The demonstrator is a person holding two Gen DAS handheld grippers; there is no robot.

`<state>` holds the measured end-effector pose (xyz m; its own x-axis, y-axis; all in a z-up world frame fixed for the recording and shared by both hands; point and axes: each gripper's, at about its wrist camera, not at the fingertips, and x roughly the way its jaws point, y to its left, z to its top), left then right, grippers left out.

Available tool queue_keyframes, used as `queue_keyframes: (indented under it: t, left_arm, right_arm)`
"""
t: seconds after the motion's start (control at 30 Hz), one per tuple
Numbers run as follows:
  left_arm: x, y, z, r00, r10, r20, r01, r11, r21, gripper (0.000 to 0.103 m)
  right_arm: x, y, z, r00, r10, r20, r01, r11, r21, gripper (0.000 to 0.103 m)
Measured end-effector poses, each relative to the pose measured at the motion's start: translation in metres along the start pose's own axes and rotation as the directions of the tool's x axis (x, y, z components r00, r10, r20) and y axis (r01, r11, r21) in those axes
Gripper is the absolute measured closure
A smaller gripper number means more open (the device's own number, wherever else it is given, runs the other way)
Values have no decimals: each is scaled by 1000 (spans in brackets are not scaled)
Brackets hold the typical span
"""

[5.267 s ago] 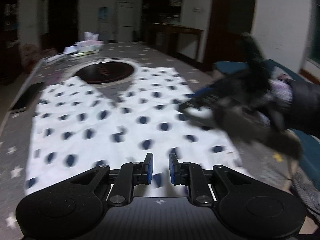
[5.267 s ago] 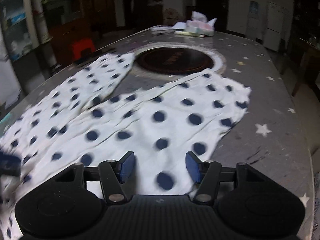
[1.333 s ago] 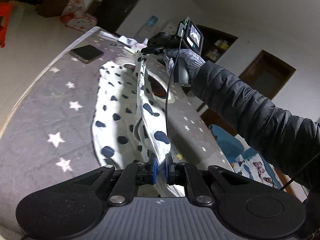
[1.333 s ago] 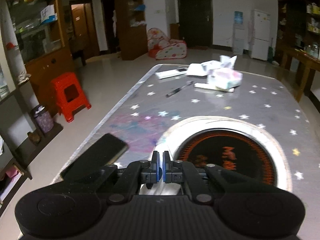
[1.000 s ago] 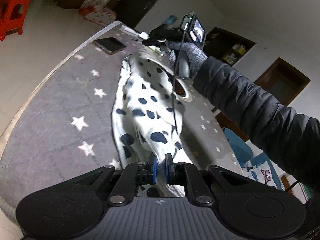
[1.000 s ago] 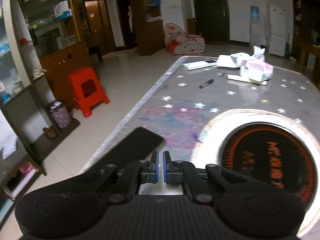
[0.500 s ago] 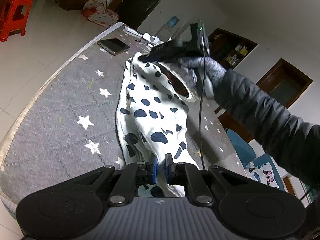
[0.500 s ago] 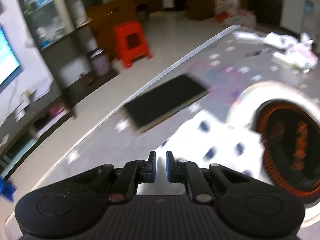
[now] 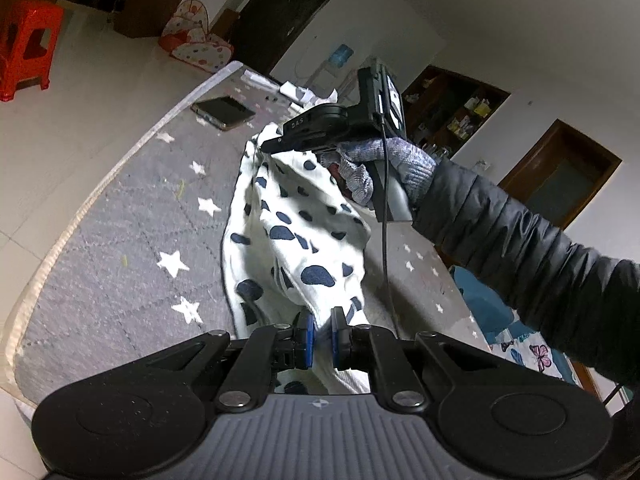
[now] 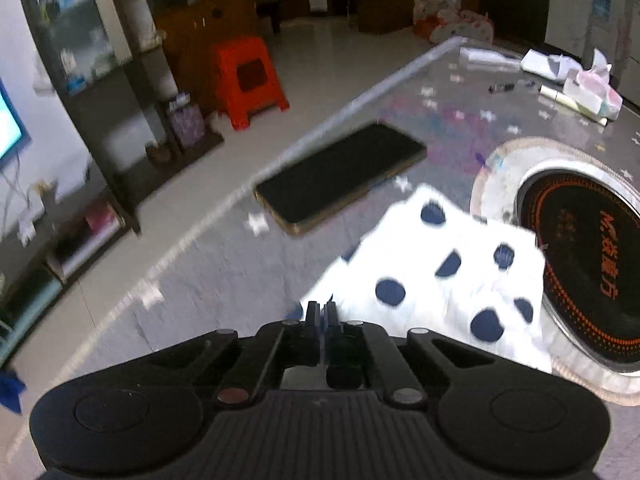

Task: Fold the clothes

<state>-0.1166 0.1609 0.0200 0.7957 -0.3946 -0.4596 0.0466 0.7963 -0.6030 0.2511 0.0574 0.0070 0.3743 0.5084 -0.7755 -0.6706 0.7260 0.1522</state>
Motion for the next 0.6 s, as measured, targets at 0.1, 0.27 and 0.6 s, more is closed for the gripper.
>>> queue_keyframes:
  t: [0.1, 0.27, 0.6]
  left_arm:
    - [-6, -1, 2, 1000, 2, 23, -2, 1000, 4, 94]
    - [-9, 9, 0, 998, 54, 29, -54, 998, -24, 94]
    - [-12, 22, 10, 992, 124, 11, -123, 992, -28, 89]
  right_arm:
    - [-8, -1, 7, 998, 34, 53, -37, 998, 45, 103]
    - [8, 3, 6, 993, 102, 64, -109, 987, 114, 103]
    - [8, -7, -2, 985, 165, 50, -171, 976, 132, 96]
